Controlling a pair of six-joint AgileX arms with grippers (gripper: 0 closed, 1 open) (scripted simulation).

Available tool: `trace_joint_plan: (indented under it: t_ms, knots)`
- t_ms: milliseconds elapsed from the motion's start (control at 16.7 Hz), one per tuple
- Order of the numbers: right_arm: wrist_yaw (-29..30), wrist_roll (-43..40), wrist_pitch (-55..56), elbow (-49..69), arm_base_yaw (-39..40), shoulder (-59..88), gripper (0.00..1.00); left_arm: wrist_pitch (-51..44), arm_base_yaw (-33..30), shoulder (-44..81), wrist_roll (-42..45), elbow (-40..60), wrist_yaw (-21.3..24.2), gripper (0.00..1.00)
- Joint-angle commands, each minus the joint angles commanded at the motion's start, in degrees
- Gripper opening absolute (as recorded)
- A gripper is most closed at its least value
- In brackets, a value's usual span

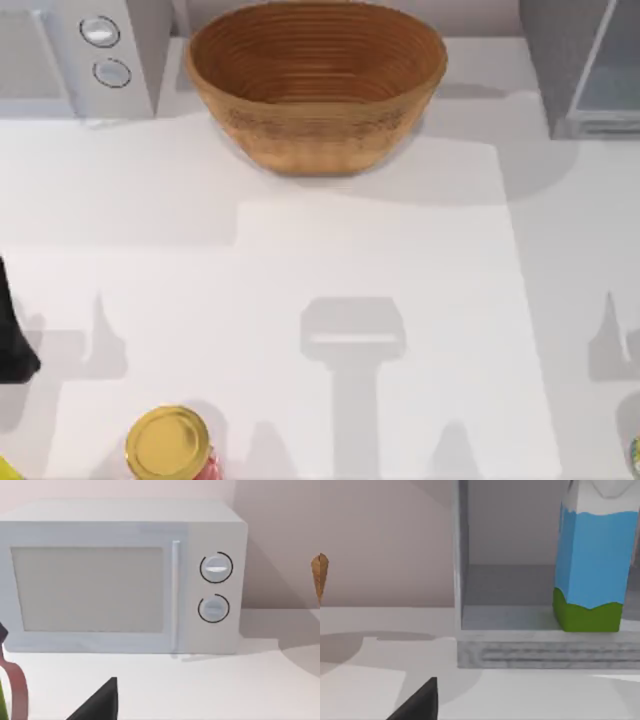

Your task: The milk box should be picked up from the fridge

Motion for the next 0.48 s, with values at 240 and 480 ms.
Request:
trace_joint_plan:
  t_ms: [240, 480]
  knots:
    - [-0.7, 0.0, 1.8, 0.5, -0.7, 1.8, 1.00, 0.0, 0.0, 0.0, 0.0, 0.0, 0.0, 1.00]
    - [-4.5, 0.1, 12.8, 2.5, -4.8, 12.5, 1.00, 0.0, 0.0, 0.0, 0.0, 0.0, 0.0, 1.00]
